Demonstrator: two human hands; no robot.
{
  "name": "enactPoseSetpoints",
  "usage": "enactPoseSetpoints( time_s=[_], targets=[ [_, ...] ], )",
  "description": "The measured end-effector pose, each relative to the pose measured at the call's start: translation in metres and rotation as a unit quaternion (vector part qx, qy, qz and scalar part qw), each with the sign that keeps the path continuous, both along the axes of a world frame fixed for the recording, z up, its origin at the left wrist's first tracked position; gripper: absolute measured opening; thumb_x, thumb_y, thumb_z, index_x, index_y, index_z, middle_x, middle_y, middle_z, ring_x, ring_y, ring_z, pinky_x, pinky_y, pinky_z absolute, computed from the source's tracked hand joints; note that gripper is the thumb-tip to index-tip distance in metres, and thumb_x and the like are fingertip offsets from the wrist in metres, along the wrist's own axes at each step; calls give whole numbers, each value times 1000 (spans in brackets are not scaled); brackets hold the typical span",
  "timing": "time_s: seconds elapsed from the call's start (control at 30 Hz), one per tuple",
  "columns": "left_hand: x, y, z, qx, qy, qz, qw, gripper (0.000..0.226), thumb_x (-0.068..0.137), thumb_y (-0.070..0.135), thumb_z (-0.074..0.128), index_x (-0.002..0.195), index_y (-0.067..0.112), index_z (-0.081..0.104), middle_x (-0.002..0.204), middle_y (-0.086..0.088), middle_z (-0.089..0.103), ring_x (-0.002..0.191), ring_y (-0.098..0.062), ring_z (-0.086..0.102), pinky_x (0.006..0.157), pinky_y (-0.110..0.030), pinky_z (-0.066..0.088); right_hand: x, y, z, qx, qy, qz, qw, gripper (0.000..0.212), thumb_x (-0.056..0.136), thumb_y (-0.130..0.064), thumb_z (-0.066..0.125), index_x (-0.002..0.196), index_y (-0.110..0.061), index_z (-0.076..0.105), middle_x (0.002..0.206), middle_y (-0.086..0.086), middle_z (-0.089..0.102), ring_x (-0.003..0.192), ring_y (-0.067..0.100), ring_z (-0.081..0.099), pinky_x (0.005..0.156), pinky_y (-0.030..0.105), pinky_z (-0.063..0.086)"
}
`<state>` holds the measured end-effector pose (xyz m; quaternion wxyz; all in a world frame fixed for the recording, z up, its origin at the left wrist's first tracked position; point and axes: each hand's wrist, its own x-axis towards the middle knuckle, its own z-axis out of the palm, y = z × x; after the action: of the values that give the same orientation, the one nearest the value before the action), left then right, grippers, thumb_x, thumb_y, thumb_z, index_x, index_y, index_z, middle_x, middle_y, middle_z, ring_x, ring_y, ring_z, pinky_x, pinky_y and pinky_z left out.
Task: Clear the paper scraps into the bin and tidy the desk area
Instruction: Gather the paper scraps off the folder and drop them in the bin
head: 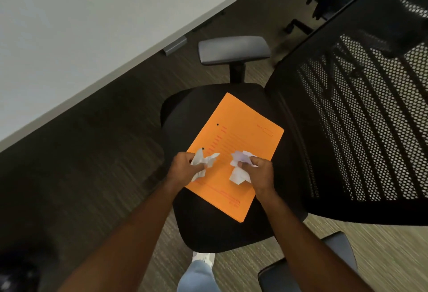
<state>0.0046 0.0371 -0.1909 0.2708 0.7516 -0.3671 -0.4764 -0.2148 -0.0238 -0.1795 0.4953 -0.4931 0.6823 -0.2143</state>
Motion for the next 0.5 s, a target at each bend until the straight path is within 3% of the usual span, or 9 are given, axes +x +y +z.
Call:
enactPoseSetpoints(
  time_s=[0.07, 0.13, 0.3, 0.4, 0.5],
  targets=[
    [9, 3, 5, -5, 31, 50, 998, 17, 77, 18, 84, 72, 8, 71, 72, -8, 71, 64, -15, 63, 57, -32, 51, 11, -1, 8, 13, -42, -16, 999, 6, 82, -13, 78, 80, -8, 77, 81, 12, 75, 80, 22, 72, 75, 35, 58],
    [17, 7, 13, -19, 58, 86, 994, 13, 77, 17, 84, 77, 11, 73, 75, -4, 74, 66, -12, 68, 58, -29, 55, 28, -2, 16, 26, -79, -22, 996, 3, 82, -14, 77, 84, -11, 78, 84, 8, 77, 86, 27, 73, 79, 39, 60],
    [49, 29, 21, -49, 58, 170, 983, 12, 78, 14, 83, 75, 18, 73, 73, -1, 74, 66, -14, 71, 61, -35, 58, 85, 3, 30, 23, -119, 0, 993, 9, 81, -12, 78, 83, -4, 77, 81, 10, 76, 77, 23, 70, 75, 39, 58],
    [75, 52, 24, -61, 29, 222, 973, 7, 78, 12, 81, 80, 11, 75, 75, -6, 74, 67, -18, 69, 62, -36, 54, 123, 11, 34, 10, -116, 41, 992, 15, 81, -12, 78, 75, 0, 73, 71, 7, 69, 71, 18, 63, 69, 36, 53],
    [108, 84, 30, -85, 23, 289, 953, 7, 78, 9, 81, 79, 7, 74, 74, -11, 73, 65, -18, 65, 57, -31, 49, 169, 27, 39, -4, -110, 107, 988, 15, 79, -12, 79, 77, 1, 72, 77, 19, 72, 72, 19, 64, 70, 42, 55]
  ],
)
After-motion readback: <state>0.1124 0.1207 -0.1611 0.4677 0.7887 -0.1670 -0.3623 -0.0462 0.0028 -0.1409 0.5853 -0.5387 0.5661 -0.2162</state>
